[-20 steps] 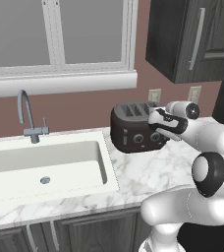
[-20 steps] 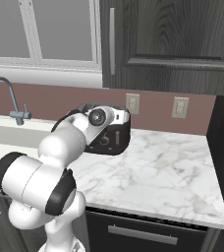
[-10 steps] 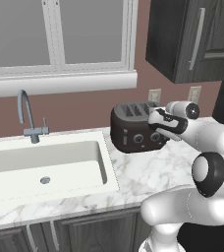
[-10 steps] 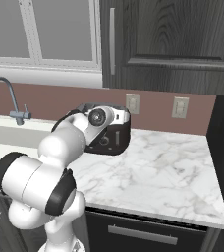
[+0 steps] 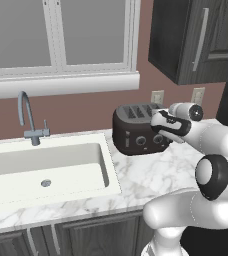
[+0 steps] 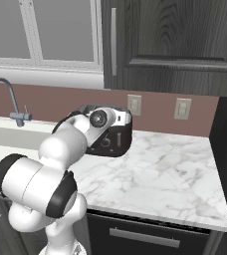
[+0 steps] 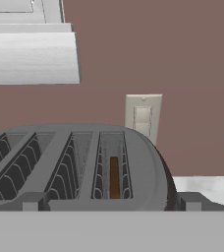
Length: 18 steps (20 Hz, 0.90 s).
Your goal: Start the toaster. Once the lever pops up, take the bread to the plate on the dining counter.
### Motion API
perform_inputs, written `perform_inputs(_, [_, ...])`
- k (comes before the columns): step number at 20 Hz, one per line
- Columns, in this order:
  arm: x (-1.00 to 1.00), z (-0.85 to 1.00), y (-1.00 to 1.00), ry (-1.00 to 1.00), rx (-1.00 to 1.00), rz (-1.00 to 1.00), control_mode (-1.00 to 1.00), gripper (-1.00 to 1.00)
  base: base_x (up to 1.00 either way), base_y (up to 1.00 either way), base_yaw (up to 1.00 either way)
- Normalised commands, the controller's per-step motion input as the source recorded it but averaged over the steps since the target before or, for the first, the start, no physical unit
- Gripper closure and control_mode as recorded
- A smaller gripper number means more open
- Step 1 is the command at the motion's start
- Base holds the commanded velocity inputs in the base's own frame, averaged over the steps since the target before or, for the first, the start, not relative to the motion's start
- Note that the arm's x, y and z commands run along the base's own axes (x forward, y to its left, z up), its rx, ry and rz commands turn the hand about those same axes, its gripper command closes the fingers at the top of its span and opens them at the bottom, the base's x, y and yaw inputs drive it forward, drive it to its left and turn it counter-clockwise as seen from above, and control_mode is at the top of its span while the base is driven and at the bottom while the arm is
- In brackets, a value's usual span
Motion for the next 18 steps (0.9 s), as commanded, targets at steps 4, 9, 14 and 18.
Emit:
perform_inputs(4, [0.0, 0.0, 0.0, 0.0, 0.0, 0.0, -1.0, -1.0, 0.0, 0.0, 0.0])
perform_inputs(9, [0.0, 0.0, 0.0, 0.0, 0.0, 0.0, -1.0, -1.0, 0.0, 0.0, 0.0])
perform_inputs(14, [0.0, 0.0, 0.0, 0.0, 0.0, 0.0, -1.0, -1.0, 0.0, 0.0, 0.0])
perform_inputs(18, [0.0, 0.0, 0.0, 0.0, 0.0, 0.0, -1.0, -1.0, 0.0, 0.0, 0.0])
